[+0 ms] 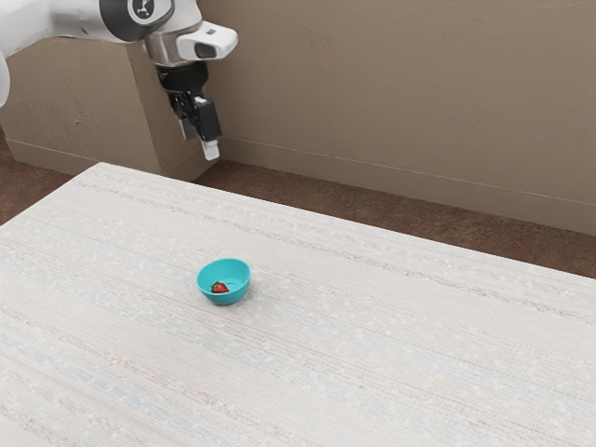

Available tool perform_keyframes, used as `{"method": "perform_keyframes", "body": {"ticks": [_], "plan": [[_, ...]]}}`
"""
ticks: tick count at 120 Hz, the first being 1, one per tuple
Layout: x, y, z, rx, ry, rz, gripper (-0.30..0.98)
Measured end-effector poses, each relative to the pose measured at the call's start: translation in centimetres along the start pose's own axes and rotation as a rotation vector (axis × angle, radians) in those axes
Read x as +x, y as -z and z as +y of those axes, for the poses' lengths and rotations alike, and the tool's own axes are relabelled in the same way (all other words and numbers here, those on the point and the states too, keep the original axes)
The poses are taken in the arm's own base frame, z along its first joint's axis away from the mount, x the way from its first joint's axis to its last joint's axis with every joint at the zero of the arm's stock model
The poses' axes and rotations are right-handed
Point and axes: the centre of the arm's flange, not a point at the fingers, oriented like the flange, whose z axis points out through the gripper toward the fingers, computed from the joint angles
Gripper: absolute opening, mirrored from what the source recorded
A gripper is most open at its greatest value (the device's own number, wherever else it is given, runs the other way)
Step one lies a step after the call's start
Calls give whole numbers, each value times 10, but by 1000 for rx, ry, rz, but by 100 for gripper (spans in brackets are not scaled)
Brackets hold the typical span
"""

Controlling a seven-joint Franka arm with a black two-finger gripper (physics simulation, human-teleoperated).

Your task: Take strawberry from the bowl

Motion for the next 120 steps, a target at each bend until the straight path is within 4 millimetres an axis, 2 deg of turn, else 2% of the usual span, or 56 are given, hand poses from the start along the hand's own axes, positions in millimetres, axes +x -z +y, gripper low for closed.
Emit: {"method": "perform_keyframes", "body": {"ticks": [20, 32, 35, 40, 44, 50, 55, 62, 67, 71, 76, 82, 100, 120], "plan": [[-2, 0, -4, -4, -47, 2, 69], [-29, 1, -45, -55, 13, 26, 69], [-31, 1, -44, -67, 5, 22, 69], [-25, -1, -31, -69, -41, -3, 68], [-12, -18, -23, -64, -100, -42, 68], [1, -62, -27, -74, -176, -101, 68], [-5, -101, -25, -84, -231, -153, 66], [-21, -139, -14, -82, -317, -198, 62], [-25, -171, -8, -82, -388, -232, 59], [-25, -199, -10, -89, -440, -262, 56], [-25, -224, -16, -91, -493, -281, 54], [-23, -237, -20, -77, -561, -278, 49], [-11, -251, -20, -36, -754, -244, 34], [-2, -267, -29, -13, -902, -199, 27]]}}
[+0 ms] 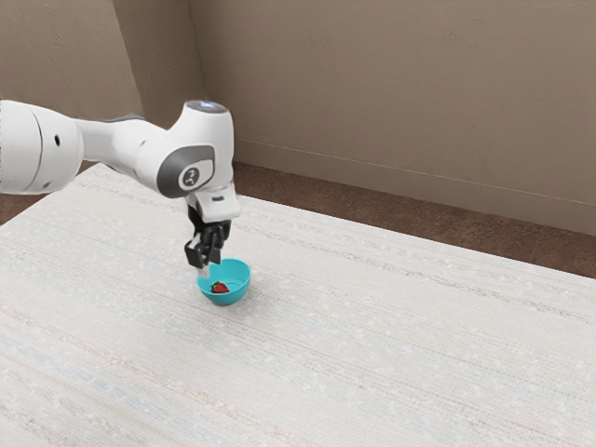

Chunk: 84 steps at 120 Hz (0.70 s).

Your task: Take strawberry from the bowl

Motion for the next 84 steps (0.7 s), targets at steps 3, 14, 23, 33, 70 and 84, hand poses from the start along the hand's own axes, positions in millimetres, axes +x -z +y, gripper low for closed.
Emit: {"method": "perform_keyframes", "body": {"ticks": [3, 14, 23, 33, 70, 84], "plan": [[0, -2, -2, 7, -18, 3, 27], [1, -8, -7, 28, -80, 14, 28], [3, -15, -10, 35, -124, 22, 30], [-4, -19, -14, 45, -151, 31, 31], [-15, -43, -23, 48, -163, 65, 34], [-16, -54, -26, 45, -161, 71, 34]]}}
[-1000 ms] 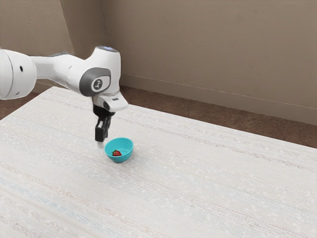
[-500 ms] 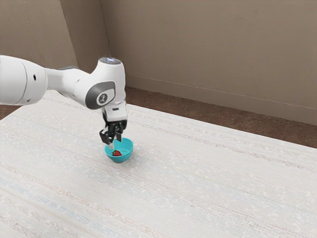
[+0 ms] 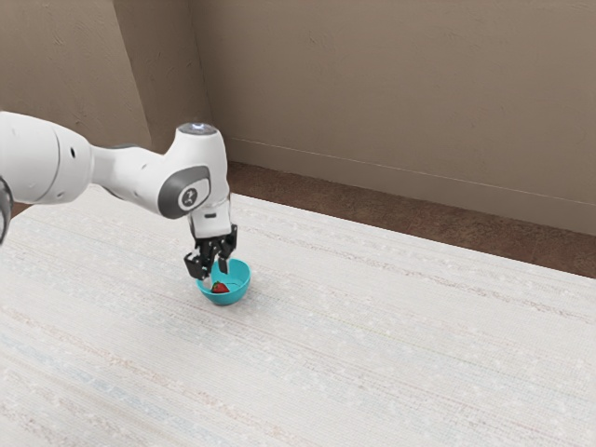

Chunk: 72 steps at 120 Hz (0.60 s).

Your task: Take strawberry from the bowl

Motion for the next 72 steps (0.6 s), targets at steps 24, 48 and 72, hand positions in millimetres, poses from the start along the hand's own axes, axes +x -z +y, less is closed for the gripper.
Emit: {"method": "perform_keyframes", "body": {"ticks": [24, 48, 72], "plan": [[0, -8, -4, 9, -5, 3, 35], [-4, -19, -7, 16, -1, 4, 35], [-5, -18, -11, 35, -3, 3, 33]]}}
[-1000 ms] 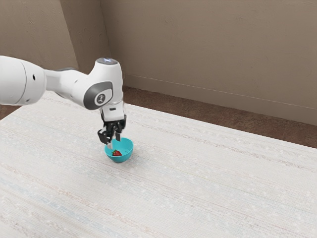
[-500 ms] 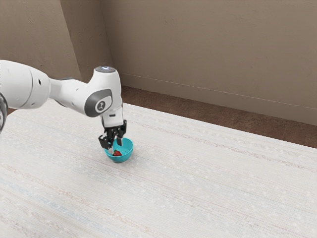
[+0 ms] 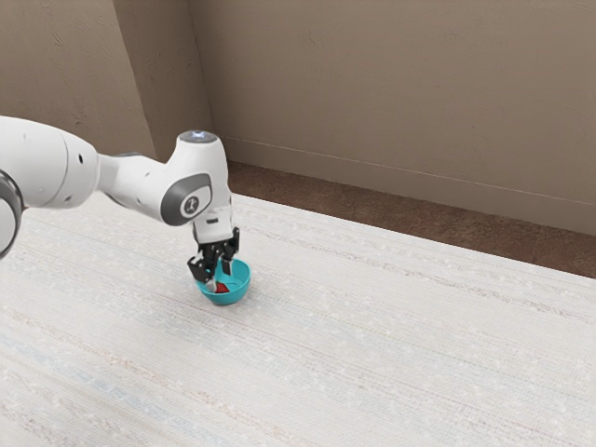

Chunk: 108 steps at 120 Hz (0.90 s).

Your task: Take strawberry from the bowl

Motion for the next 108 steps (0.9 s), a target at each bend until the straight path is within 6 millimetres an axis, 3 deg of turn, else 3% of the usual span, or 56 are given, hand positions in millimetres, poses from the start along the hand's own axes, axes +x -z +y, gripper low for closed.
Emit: {"method": "perform_keyframes", "body": {"ticks": [70, 108], "plan": [[-1, -27, -5, 3, -5, 10, 30], [1, -31, -6, 10, -10, 11, 21]]}}
